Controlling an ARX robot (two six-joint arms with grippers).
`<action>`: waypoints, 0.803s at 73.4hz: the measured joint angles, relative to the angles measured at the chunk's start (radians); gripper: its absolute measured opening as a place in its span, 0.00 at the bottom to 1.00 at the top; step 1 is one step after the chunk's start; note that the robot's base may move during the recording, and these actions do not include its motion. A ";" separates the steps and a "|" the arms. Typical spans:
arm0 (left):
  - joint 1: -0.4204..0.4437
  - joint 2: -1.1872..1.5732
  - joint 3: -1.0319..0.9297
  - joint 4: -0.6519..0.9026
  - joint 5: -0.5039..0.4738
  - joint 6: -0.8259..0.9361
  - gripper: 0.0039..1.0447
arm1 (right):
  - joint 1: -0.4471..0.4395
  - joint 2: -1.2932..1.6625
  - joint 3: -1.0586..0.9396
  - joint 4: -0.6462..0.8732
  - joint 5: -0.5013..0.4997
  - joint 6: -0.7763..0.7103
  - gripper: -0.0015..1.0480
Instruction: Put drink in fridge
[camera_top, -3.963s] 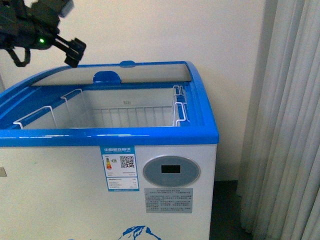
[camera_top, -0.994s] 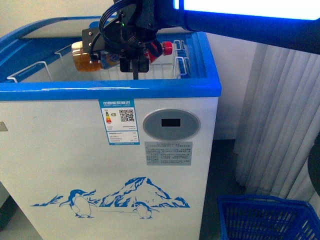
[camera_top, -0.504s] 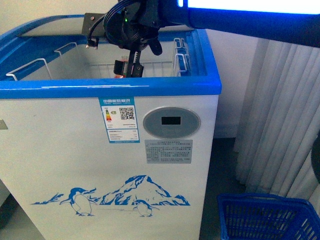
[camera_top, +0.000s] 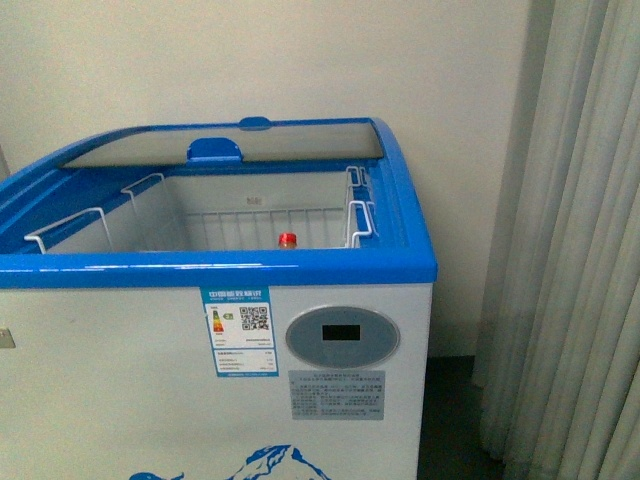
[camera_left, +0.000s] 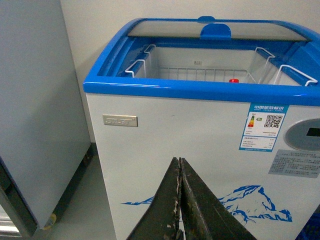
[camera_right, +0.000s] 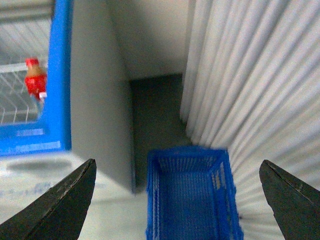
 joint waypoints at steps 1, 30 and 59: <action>0.000 0.000 0.000 0.000 0.000 0.000 0.02 | 0.000 -0.024 -0.019 -0.013 -0.005 0.019 0.93; 0.000 -0.002 0.000 0.000 0.001 0.000 0.02 | 0.018 -0.914 -0.867 0.481 -0.114 -0.197 0.24; 0.000 -0.003 0.000 0.000 0.000 0.000 0.02 | -0.149 -1.048 -1.045 0.546 -0.268 -0.209 0.03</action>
